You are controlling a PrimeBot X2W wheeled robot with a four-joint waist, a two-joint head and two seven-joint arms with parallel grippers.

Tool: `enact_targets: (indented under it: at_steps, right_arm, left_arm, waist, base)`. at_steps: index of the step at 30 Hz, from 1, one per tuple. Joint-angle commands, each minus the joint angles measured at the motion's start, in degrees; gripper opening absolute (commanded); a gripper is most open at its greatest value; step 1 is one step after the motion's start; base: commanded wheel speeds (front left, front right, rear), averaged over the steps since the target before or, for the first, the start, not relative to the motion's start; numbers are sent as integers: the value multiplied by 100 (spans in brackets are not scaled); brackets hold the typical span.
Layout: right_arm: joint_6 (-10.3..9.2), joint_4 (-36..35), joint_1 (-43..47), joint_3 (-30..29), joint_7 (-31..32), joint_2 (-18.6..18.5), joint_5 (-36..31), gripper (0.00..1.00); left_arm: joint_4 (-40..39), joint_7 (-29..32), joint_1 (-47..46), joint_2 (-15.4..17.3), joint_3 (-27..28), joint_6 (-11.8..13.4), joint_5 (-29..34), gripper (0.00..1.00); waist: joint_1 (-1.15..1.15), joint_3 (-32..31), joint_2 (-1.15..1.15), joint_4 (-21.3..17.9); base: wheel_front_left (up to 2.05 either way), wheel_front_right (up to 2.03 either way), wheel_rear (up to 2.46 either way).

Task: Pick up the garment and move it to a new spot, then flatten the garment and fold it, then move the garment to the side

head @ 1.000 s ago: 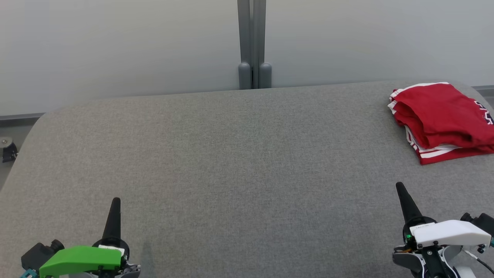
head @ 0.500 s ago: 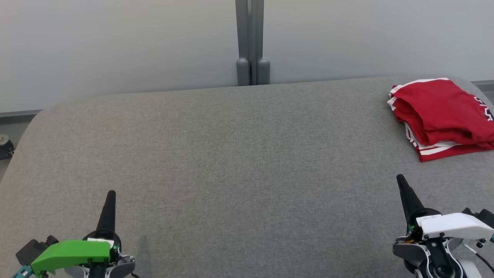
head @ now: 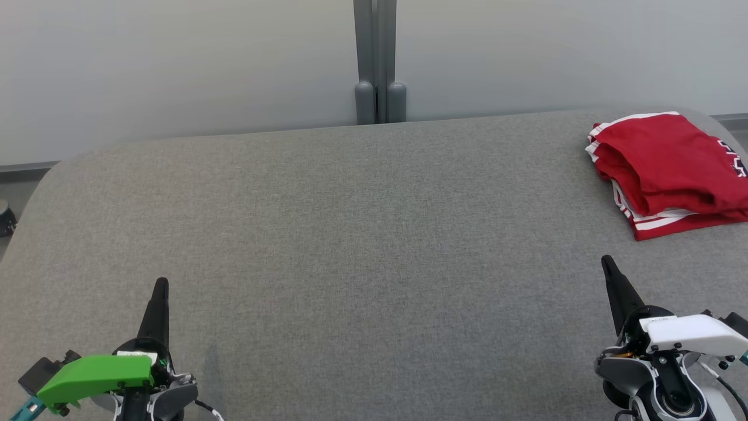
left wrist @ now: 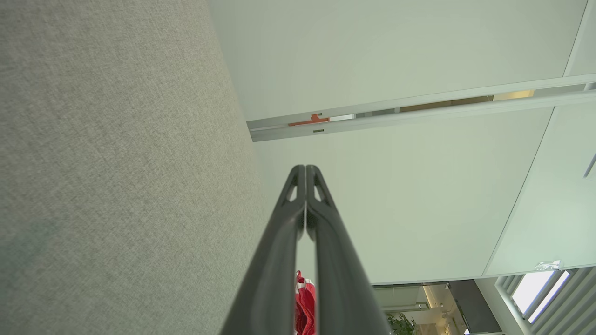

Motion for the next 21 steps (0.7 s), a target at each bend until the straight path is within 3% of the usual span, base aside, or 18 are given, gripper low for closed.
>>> enact_targets:
  at_steps: [1, 14, 21]
  right_arm:
    - [4, 12, -114, -27, 44, 3, 121, 0]
    - [4, 72, -235, -104, 190, 26, 615, 0]
    - [4, 71, -213, -117, 199, 35, 578, 0]
  left_arm:
    - [7, 30, -134, 19, 47, -27, -114, 0]
    - [96, 175, -273, 1, 172, -67, -612, 0]
    - [93, 189, -266, -14, 190, -63, -575, 0]
  waist:
    - [0, 10, 0, -4]
    - [0, 87, 0, -35]
    - [0, 89, 0, -36]
  base:
    - [0, 0, 0]
    - [0, 0, 0]
    - [0, 0, 0]
